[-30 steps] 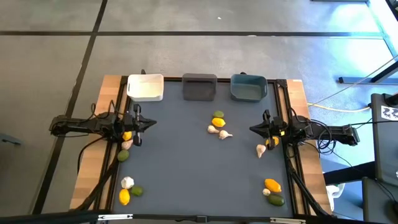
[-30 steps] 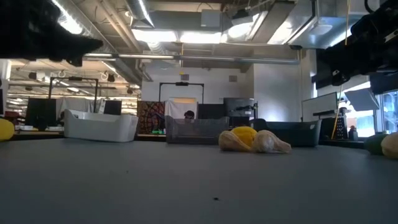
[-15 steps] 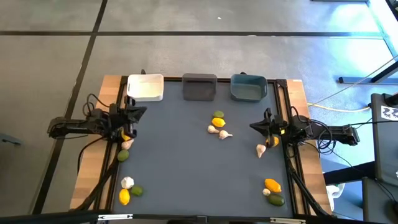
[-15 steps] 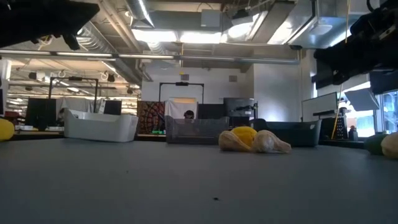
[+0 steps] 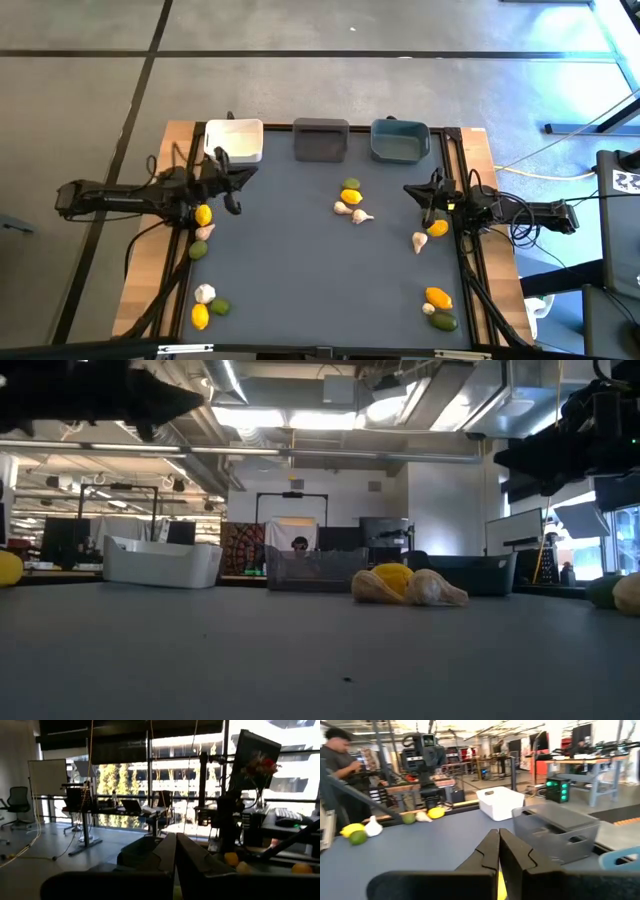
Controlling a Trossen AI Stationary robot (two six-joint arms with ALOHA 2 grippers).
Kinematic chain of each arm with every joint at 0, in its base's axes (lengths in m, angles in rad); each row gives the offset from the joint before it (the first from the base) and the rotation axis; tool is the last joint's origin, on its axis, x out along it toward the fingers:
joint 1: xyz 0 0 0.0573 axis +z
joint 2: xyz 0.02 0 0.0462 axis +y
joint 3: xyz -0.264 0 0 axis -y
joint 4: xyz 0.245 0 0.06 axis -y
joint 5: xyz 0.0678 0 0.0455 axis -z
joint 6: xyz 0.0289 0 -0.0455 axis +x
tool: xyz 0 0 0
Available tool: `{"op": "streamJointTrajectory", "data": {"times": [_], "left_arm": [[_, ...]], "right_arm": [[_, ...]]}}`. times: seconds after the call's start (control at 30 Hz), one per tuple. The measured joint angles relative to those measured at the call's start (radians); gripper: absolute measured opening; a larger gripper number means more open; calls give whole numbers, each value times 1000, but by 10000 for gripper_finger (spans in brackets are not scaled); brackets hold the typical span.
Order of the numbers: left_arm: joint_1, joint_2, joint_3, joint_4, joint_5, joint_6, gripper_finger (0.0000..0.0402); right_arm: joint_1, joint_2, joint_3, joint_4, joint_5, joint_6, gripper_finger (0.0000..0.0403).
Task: Sort produce into baskets
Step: Put the lemon into the black bin
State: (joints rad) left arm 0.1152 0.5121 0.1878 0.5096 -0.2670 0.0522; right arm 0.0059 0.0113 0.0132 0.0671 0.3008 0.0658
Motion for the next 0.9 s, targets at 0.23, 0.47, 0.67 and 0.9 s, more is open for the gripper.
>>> {"op": "streamJointTrajectory", "data": {"times": [0.23,0.47,0.67,0.9], "left_arm": [[31,306,140,31,0,-47,8],[31,570,232,244,1,-12,8],[28,758,370,247,5,-10,8],[19,956,592,137,112,-5,8]], "right_arm": [[0,0,0,25,30,-47,14],[0,0,0,64,2,-85,14],[0,0,0,95,46,-100,14],[0,0,0,96,-5,-101,14]]}}
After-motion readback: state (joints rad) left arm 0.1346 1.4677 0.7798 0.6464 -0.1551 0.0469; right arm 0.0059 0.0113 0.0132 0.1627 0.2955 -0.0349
